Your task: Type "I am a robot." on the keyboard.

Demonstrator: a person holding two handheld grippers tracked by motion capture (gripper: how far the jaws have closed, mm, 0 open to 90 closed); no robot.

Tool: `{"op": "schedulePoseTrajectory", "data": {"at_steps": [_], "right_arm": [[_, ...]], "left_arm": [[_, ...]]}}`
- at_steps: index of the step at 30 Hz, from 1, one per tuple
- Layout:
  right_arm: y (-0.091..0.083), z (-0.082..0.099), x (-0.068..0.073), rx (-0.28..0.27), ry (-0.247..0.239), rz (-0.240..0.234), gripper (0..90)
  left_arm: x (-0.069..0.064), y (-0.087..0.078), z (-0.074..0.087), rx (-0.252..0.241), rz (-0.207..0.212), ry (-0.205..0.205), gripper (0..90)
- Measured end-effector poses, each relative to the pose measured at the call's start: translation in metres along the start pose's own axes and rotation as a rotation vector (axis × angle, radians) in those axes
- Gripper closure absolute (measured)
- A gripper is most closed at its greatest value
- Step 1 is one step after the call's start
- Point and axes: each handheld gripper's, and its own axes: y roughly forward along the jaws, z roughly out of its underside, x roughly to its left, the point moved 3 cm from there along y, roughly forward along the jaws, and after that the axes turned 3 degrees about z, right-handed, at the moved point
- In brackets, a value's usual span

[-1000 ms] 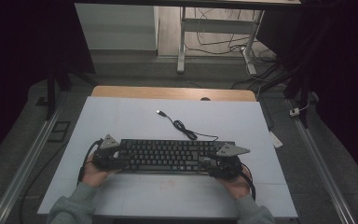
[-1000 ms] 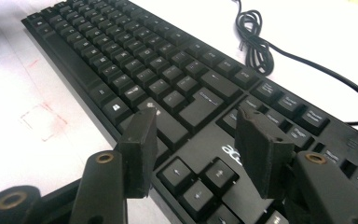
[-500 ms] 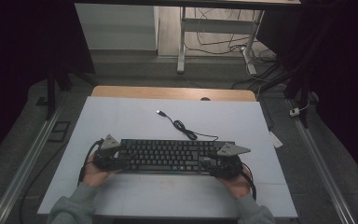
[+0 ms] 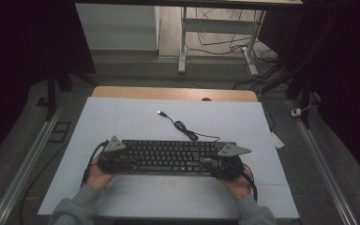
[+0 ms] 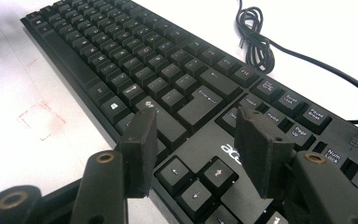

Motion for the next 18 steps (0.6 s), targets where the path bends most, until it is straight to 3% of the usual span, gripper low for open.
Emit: {"op": "schedulePoseTrajectory", "data": {"at_steps": [11,18], "right_arm": [[0.001,0.001,0.000,0.005,-0.003,-0.001,49.3],[0.002,0.001,0.001,0.007,-0.004,-0.001,49.3]], "left_arm": [[-0.011,0.002,-0.001,0.016,0.051,0.028,56.5],[-0.015,0.005,0.000,0.049,0.085,0.058,73.8]]}}
